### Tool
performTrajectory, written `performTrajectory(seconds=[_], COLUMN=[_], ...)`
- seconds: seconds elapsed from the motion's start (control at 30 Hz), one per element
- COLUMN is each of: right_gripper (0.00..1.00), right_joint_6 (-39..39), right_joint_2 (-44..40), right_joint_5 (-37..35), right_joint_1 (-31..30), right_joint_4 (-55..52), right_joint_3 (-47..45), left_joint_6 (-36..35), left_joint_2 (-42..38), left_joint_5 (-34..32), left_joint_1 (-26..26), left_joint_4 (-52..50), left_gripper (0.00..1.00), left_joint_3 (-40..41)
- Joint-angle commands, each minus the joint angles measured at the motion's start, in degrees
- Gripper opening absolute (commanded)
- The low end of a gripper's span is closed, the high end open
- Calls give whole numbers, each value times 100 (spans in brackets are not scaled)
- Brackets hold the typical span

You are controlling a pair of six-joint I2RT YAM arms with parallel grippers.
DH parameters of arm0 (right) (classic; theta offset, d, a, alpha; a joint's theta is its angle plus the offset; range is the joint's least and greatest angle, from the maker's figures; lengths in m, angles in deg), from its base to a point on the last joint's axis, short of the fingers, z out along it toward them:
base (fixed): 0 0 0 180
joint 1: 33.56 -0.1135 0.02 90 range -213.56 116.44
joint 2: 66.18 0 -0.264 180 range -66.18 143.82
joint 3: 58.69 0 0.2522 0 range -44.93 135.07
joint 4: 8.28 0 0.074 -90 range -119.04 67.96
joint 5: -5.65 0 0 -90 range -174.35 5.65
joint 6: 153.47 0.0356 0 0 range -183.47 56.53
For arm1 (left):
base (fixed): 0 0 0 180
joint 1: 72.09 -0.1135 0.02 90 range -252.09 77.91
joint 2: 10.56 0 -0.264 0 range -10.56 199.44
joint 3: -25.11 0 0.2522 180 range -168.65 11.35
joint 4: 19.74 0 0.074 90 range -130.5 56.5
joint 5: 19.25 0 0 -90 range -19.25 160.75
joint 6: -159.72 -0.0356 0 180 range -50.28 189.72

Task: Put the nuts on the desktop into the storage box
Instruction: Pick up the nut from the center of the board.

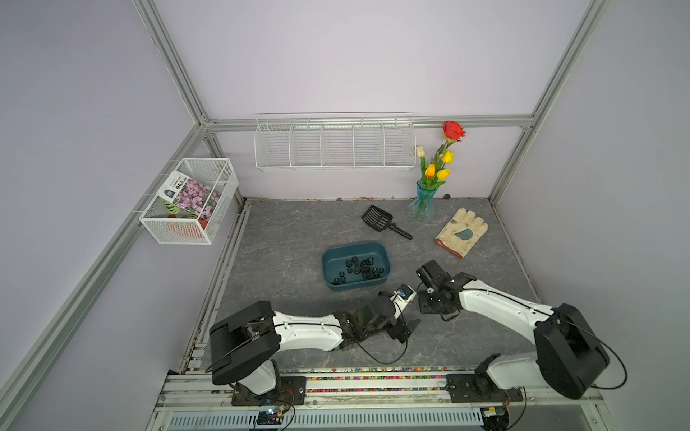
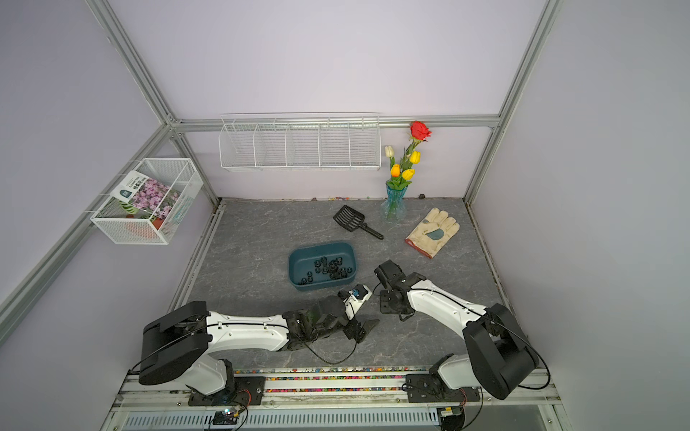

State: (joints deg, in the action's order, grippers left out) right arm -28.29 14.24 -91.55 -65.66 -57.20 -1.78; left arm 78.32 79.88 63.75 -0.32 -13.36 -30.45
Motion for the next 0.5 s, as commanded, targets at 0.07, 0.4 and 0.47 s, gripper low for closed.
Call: performTrajectory(seconds=[0.07,0.4,0.47], right_gripper=[45,40,37], right_joint_6=[100,64,48], right_joint_2=[185,394,386], right_joint_5=[46,139,140], right_joint_1=[113,231,238], right_joint_4=[244,427,438], right_joint_3=[-167,-238,-253], left_joint_6=[106,112,115], left_joint_2=[97,114,131], left_joint_5=[103,103,103], left_joint_1=[57,65,65], left_joint_4=[76,104,104], left_gripper=[98,98,98], left_joint_3=[-127,-118,-135])
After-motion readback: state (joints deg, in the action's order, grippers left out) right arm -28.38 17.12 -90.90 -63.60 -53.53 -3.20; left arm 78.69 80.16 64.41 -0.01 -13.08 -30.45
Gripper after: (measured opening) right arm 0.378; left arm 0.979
